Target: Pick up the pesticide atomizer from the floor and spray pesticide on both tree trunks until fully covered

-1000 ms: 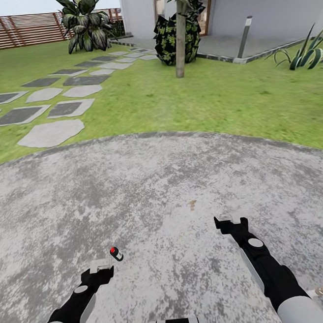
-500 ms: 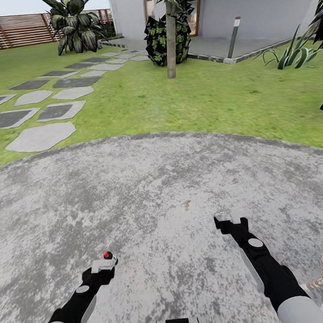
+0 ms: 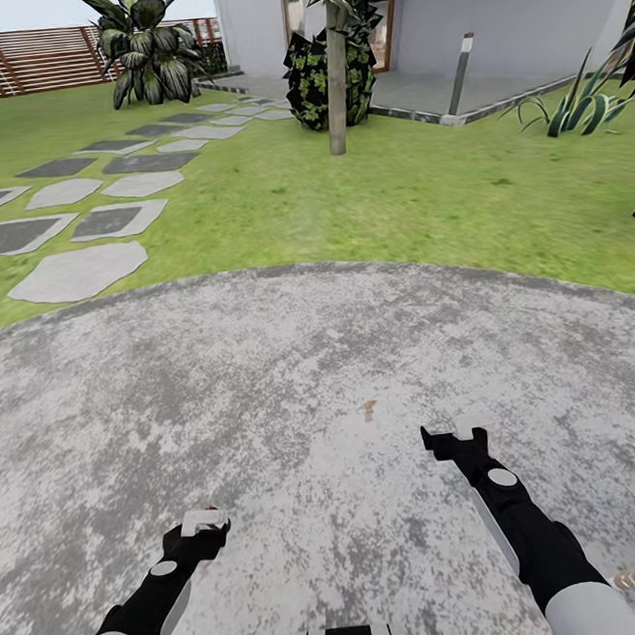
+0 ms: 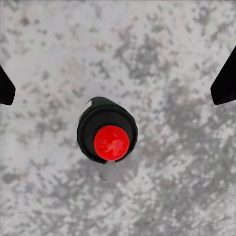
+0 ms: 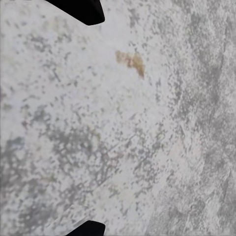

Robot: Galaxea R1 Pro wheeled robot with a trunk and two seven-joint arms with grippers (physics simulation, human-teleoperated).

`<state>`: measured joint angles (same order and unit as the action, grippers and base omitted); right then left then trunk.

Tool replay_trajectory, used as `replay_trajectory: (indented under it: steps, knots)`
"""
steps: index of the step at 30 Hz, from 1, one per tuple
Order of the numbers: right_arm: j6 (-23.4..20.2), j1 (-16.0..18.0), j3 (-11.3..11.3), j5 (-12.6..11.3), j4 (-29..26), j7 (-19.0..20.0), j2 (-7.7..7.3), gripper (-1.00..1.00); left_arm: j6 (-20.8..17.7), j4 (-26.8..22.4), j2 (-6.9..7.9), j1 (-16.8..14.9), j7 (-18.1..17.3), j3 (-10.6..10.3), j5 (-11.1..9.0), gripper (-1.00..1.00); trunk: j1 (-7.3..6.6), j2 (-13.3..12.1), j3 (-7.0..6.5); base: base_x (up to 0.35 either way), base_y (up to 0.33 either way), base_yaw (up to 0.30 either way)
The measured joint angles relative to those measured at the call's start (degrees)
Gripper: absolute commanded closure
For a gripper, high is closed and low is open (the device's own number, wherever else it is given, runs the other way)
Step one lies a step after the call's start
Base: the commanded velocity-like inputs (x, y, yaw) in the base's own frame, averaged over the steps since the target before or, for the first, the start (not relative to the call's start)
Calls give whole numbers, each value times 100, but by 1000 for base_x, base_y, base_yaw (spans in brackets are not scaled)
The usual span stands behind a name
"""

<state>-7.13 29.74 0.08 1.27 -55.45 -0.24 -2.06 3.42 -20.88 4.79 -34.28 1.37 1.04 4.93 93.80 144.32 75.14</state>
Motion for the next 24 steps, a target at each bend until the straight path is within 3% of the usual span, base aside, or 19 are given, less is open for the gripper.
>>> replay_trajectory:
  steps: [24]
  knots:
    - [0,0,0,-8,-20,0,4,-100,6,0,4,-3,-10,0,-8,-100,3,1,22,28,-6,0]
